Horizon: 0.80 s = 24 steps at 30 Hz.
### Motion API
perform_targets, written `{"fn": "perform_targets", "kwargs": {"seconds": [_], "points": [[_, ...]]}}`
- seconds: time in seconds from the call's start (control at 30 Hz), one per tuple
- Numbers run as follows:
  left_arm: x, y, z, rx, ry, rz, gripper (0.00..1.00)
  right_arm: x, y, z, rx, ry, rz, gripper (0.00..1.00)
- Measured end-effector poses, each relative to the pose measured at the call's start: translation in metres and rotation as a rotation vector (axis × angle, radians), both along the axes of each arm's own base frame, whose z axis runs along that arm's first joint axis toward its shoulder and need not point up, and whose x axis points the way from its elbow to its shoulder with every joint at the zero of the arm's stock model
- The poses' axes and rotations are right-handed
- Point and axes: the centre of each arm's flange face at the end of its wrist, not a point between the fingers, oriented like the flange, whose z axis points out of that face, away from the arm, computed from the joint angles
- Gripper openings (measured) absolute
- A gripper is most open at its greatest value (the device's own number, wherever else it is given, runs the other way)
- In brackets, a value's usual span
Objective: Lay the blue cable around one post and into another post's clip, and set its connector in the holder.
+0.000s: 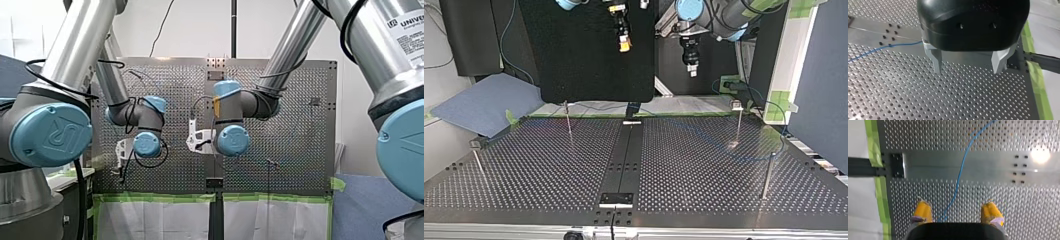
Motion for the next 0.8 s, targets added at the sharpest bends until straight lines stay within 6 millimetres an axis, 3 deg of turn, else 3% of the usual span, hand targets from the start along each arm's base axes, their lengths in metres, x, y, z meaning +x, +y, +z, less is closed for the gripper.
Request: {"fn": "perform_targets", "kwargs": {"seconds": [0.4,0.8], "points": [[0.012,0.026,-0.006,0.048,0.027,-0.004,1.00,-0.037,-0.035,0.009,-0.051,-0.034,-0.110,1.00],[0.012,0.020,-0.005,0.068,0.008,-0.032,1.00,-0.048,-0.075,0.012,-0.093,-0.042,-0.104,1.00]]}}
